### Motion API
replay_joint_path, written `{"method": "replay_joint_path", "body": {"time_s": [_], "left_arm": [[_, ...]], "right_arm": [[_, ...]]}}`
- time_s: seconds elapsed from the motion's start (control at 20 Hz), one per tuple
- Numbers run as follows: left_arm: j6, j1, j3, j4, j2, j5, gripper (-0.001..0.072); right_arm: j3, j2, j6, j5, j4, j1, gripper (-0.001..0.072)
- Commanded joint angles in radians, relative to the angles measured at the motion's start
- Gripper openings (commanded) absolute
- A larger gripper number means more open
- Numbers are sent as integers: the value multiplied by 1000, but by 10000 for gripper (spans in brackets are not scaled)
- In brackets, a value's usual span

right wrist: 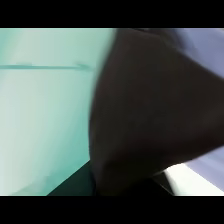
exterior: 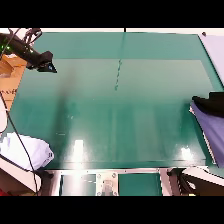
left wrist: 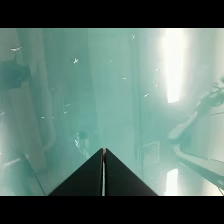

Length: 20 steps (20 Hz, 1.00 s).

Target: Fold the shirts.

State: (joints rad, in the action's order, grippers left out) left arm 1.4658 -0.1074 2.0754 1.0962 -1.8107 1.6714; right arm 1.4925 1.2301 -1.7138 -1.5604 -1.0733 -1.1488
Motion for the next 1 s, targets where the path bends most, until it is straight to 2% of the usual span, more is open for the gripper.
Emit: {"method": "replay_joint_path", "body": {"time_s": [0.0,0.15,0.3,0.35,0.4,0.45,0.55,0.65,0.7,0.75,0.8,0.95], "left_arm": [[-1,0,1,-2,1,8,32],[-8,0,1,-3,1,13,32],[-9,0,1,-3,1,19,32],[-9,0,1,-3,1,23,32],[-11,0,1,-3,1,23,32],[-23,0,1,-3,1,24,32],[-32,0,1,-3,1,19,32],[-35,0,1,-3,1,1,31],[-35,0,1,-3,1,-13,32],[-34,0,1,-10,2,-14,31],[-34,0,1,-20,7,-8,31],[-35,0,-63,-30,77,-21,31]], "right_arm": [[-100,-63,-140,-84,-290,-18,22],[-251,-80,-172,-79,-366,-20,22],[-410,-80,-175,18,-451,-20,32],[-460,-79,-175,28,-502,-20,256],[-494,-78,-165,24,-558,-20,629],[-499,-78,-133,10,-597,-20,649],[-440,-79,-119,-4,-620,-20,649],[-318,-78,-118,1,-483,-2,648],[-249,-78,-118,21,-395,30,616],[-191,-78,-117,44,-331,74,392],[-139,-79,-90,70,-270,135,45],[-86,-84,-23,130,-196,365,23]]}}
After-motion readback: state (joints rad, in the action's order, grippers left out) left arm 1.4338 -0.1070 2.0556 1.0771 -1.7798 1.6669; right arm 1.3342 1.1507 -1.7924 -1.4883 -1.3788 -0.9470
